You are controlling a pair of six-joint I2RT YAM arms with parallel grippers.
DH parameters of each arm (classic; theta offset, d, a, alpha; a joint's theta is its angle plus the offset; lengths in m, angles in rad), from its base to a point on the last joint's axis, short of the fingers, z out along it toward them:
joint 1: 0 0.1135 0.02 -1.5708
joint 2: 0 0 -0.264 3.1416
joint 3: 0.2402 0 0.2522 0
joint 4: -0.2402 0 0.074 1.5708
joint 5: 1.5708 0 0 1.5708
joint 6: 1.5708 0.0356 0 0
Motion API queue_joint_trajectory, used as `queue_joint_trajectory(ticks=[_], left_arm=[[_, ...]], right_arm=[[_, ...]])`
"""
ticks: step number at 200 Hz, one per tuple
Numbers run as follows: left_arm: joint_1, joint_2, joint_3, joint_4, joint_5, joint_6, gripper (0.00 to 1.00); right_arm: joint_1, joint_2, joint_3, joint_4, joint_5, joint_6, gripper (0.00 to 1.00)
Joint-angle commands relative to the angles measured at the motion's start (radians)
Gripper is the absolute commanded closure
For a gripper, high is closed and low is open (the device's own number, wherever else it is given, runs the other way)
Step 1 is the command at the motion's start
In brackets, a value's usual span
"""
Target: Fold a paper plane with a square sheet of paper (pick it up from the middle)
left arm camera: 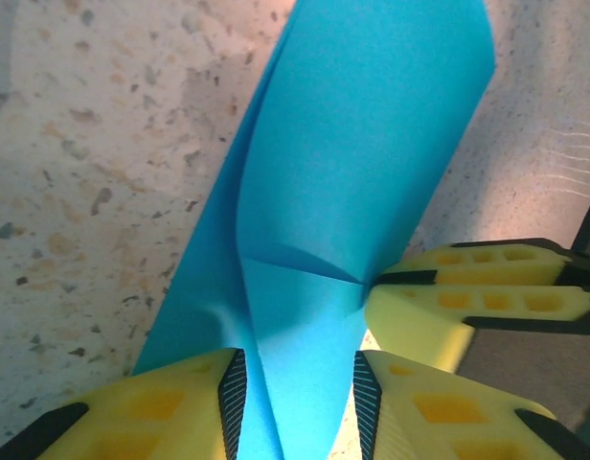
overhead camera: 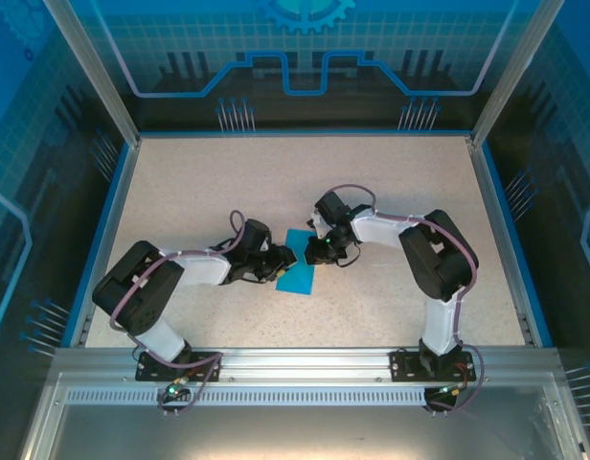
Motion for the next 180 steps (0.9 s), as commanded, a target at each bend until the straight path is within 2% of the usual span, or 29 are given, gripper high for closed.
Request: queue_joint_trajectory(ticks=[1,33,84,126,180], left_arm=[[-0.011,0.027,0.008,-0.001,0.016,-0.021,0.62],[-0.011,0.039,0.014,-0.002,0.014,-0.027,0.64],[-0.011,0.063,0.037,0.041,0.023,-0.011,0.75],[-0.012,0.052,0.041,0.048,0.011,0.028,0.78],[-0.012,0.024,0.034,0.018,-0.02,0.076,0.91]], right_arm=[[-0.007,0.027,-0.001,-0.011,0.009,0.011,0.81],[-0.013,0.028,-0.006,-0.008,0.004,0.017,0.82],[-0.015,0.028,-0.015,0.002,-0.019,0.019,0.82],[-0.017,0.016,-0.017,0.003,-0.028,0.019,0.82],[-0.03,-0.062,-0.02,0.001,-0.035,0.032,0.8]])
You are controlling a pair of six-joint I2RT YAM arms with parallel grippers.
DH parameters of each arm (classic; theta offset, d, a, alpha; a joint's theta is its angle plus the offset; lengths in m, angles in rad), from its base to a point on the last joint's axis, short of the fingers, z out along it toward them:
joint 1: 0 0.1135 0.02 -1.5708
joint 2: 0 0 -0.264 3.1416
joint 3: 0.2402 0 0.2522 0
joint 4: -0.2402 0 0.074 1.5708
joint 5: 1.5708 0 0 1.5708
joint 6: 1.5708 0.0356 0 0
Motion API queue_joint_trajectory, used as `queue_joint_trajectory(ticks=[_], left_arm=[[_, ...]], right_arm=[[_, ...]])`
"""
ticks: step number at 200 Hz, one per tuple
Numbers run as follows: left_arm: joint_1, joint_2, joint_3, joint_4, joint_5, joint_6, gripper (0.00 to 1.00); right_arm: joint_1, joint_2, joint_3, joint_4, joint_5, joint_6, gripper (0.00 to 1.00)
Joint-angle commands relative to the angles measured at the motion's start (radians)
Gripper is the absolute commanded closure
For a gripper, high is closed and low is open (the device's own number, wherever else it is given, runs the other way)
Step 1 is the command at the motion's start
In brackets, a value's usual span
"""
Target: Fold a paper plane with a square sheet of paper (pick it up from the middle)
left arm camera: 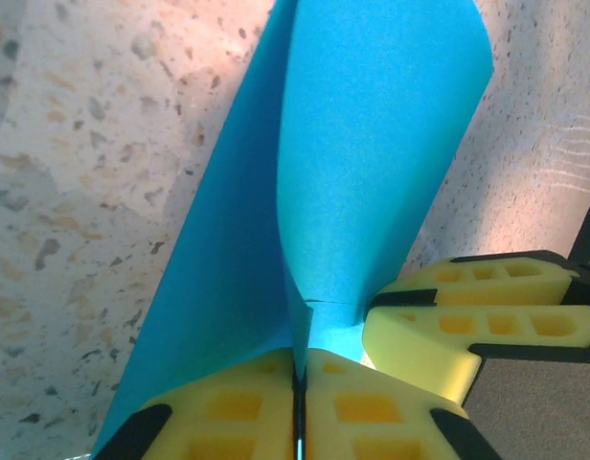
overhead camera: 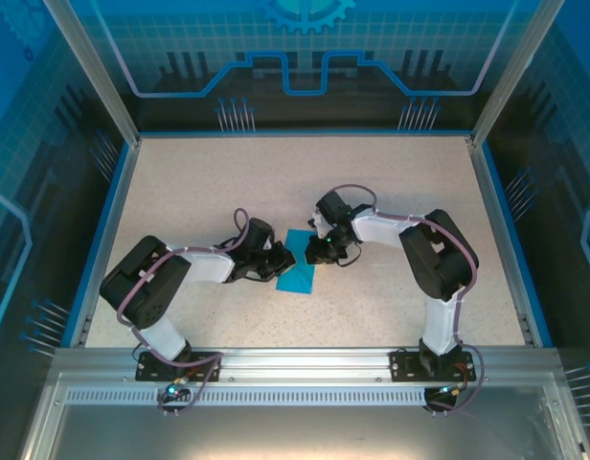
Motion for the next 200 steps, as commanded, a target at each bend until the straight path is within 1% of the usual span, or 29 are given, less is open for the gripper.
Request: queue_joint_trajectory(ticks=[1,11,21,36,50,68,89,109,118,155,180,200], left_arm=[[-0.01,-0.024,0.014,-0.026,-0.023,0.047,0.91],[-0.01,-0.046,0.016,-0.061,-0.04,0.066,0.92],[-0.009,-0.083,0.021,-0.112,-0.062,0.093,0.92],[-0.01,-0.153,0.05,-0.258,-0.118,0.148,0.92],[-0.01,-0.231,0.098,-0.433,-0.198,0.212,0.92],[-0.011,-0.314,0.176,-0.659,-0.333,0.288,0.92],[-0.01,-0.364,0.276,-0.87,-0.474,0.359,0.91],[-0.021,-0.358,0.362,-1.004,-0.606,0.4,0.91],[-0.032,-0.341,0.396,-1.061,-0.682,0.404,0.91],[-0.077,-0.211,0.545,-1.258,-0.952,0.387,0.91],[-0.127,-0.062,0.65,-1.351,-1.07,0.369,0.91],[-0.173,0.08,0.732,-1.406,-1.121,0.357,0.91]], right_arm=[[-0.024,-0.063,-0.018,-0.001,-0.015,0.018,0.79],[-0.031,-0.108,-0.029,0.003,-0.003,0.027,0.75],[-0.041,-0.162,-0.046,0.007,0.025,0.034,0.66],[-0.06,-0.247,-0.074,0.007,0.084,0.044,0.53],[-0.087,-0.315,-0.109,0.007,0.13,0.052,0.45],[-0.124,-0.39,-0.153,0.007,0.185,0.061,0.34],[-0.165,-0.451,-0.203,0.01,0.245,0.085,0.26],[-0.205,-0.493,-0.248,0.025,0.258,0.116,0.21],[-0.22,-0.503,-0.26,0.026,0.259,0.127,0.2],[-0.251,-0.519,-0.272,0.012,0.269,0.15,0.2],[-0.264,-0.523,-0.272,0.001,0.277,0.16,0.2],[-0.279,-0.536,-0.303,-0.002,0.282,0.172,0.2]])
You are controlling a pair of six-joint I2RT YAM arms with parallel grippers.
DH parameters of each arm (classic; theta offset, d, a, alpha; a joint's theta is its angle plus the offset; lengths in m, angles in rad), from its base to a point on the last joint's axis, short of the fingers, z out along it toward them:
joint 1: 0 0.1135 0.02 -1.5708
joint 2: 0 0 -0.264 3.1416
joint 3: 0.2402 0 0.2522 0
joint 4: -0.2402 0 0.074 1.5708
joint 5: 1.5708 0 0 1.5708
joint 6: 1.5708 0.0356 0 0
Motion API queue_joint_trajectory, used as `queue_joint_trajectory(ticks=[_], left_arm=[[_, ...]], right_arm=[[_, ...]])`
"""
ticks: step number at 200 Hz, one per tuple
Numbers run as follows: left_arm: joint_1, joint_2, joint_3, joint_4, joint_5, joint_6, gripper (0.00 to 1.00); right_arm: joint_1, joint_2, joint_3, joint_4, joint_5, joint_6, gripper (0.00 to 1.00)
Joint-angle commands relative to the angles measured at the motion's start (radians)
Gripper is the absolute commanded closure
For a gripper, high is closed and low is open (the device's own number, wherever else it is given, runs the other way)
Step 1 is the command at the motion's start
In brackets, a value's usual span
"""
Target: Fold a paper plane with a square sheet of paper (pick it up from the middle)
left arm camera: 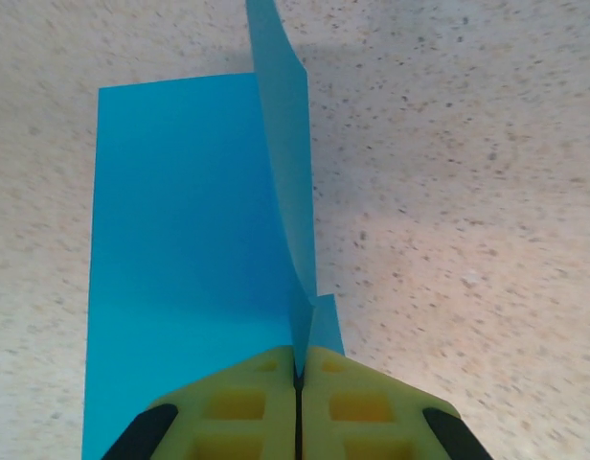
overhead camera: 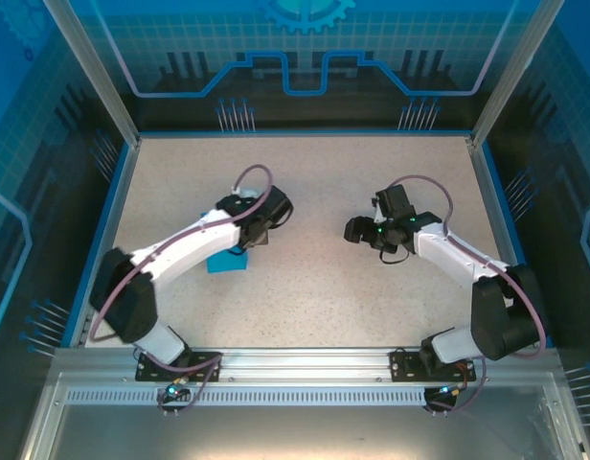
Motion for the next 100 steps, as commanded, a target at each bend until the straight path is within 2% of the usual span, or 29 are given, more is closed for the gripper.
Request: queue_joint_trajectory(ticks=[1,53,100], left_arm=[[-0.056,0.134,0.093,-0.155,-0.165,-0.011,0.91],[-0.143,0.426,0.255,-0.175,-0.165,-0.027,0.9],[-0.209,0.559,0.359,-0.155,-0.056,-0.049,0.85]], right_arm=[[-0.03,-0.036,-0.032,-0.018,0.024,0.031,0.2],[-0.095,-0.106,-0.083,-0.026,0.022,0.053,0.19],[-0.138,-0.132,-0.109,-0.038,0.006,0.057,0.19]])
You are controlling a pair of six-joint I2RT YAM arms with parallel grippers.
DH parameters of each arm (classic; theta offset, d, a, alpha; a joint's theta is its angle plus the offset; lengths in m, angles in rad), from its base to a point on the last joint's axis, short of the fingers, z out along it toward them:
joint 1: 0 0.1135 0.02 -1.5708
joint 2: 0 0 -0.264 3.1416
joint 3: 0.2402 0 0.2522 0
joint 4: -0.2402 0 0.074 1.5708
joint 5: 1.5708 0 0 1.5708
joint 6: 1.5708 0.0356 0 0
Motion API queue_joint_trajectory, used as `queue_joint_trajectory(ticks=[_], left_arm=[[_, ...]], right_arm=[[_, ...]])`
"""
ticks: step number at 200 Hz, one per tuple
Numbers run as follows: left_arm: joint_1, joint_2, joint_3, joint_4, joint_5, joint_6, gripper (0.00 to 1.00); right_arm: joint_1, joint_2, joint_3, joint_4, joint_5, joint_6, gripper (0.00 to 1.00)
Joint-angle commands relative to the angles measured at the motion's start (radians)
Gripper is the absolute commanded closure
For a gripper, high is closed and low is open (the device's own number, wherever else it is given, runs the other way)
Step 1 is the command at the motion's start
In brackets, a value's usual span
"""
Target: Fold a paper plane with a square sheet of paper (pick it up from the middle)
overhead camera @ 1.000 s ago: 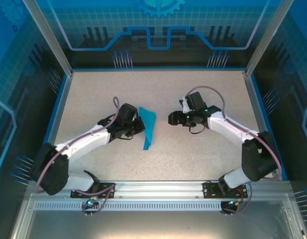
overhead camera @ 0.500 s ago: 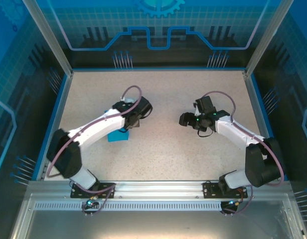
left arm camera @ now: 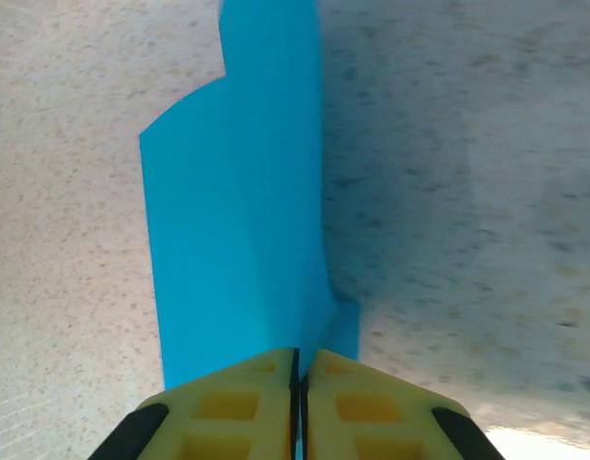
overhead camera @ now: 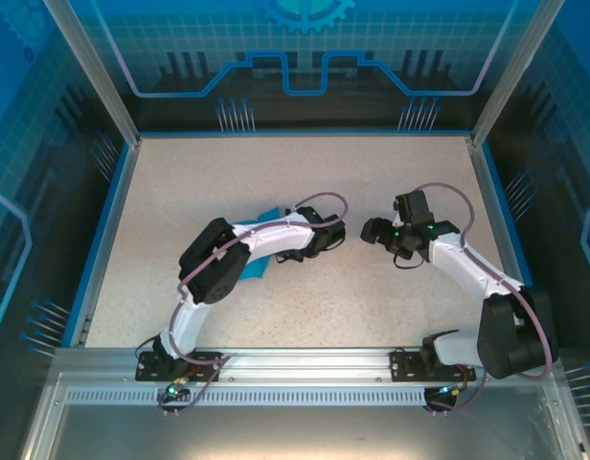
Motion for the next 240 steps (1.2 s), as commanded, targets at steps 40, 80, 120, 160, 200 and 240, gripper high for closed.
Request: queue_joint_trajectory(ticks=[40,80,120,160,200,240], left_arm=[[-0.04,0.08,0.069,0.05,0.157,-0.021,0.8],[-0.04,0.081,0.083,0.088,0.238,0.004,0.71],[-0.041,-0.079,0.069,0.185,0.398,0.039,0.61],[-0.023,-0.282,-0.01,0.288,0.526,0.056,0.48],[0.093,-0.483,-0.225,0.452,0.655,0.014,0.4],[0.24,-0.571,-0.438,0.609,0.759,-0.045,0.45]], right_arm=[[-0.041,-0.025,-0.032,-0.023,-0.017,0.017,0.19],[-0.044,-0.024,-0.037,-0.024,-0.026,0.015,0.19],[-0.045,-0.015,-0.037,-0.006,-0.073,-0.008,0.19],[-0.014,0.033,-0.024,0.045,-0.213,-0.072,0.17],[0.135,0.11,0.03,0.087,-0.298,-0.101,0.04],[0.295,0.225,0.073,0.144,-0.343,-0.054,0.01]])
